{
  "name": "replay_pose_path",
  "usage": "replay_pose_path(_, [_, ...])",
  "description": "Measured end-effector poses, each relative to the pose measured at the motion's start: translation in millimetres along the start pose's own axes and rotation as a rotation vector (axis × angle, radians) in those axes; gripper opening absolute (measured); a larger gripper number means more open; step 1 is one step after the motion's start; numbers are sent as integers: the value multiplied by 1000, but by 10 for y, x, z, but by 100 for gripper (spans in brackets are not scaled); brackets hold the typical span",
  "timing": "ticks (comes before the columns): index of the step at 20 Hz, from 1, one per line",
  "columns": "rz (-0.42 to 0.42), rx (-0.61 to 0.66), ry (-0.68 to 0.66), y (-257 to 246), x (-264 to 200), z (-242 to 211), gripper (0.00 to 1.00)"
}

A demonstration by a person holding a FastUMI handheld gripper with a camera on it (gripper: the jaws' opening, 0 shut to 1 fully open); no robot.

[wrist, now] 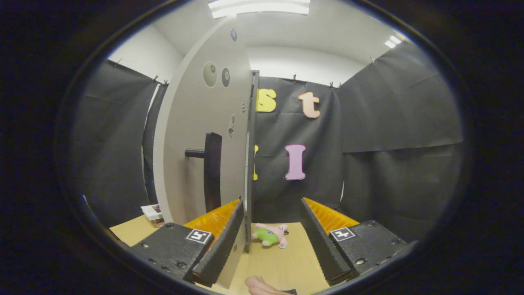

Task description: Open the shoe cabinet door, grab the shoes and put them into the shoe cabinet, then close the shoe cabinet door.

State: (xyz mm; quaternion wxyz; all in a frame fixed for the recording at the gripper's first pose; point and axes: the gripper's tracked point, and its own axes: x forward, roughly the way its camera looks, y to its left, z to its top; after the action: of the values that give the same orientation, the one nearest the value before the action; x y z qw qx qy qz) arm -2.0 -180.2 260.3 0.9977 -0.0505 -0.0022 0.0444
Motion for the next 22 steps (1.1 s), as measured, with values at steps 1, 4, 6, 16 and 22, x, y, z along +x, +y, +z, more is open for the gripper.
replay_pose_path(1, [-16,-14,-13,33,-11,17,91])
replay_pose_path(4, [-50,-51,-33,177,-29,38,91])
replay_pose_path(6, [-53,-41,-30,298,-44,23,91])
replay_pose_path(16, [3,13,20,907,147,-30,91])
replay_pose_path(22, [23,60,42,1315,412,-136,91])
